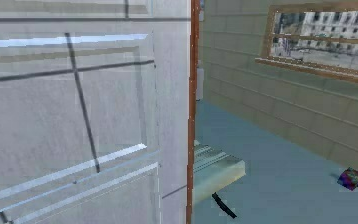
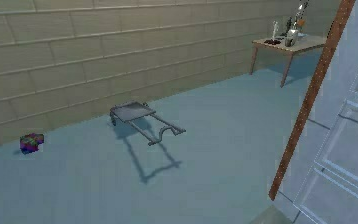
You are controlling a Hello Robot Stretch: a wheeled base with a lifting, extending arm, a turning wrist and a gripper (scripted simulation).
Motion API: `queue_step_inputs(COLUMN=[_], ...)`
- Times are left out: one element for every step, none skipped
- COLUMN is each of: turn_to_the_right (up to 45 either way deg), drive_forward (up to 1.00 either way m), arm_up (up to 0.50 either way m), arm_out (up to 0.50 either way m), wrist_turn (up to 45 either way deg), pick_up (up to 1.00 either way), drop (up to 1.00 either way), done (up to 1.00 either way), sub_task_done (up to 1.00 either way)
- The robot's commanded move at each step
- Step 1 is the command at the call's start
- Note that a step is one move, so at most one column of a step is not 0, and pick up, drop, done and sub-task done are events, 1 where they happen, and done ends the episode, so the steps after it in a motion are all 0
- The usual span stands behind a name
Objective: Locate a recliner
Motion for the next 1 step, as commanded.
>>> queue_step_inputs(turn_to_the_right=[0.0], drive_forward=[0.0], arm_up=[0.0], arm_out=[0.0], wrist_turn=[0.0], pick_up=[0.0], drop=[0.0], done=[1.0], sub_task_done=[0.0])
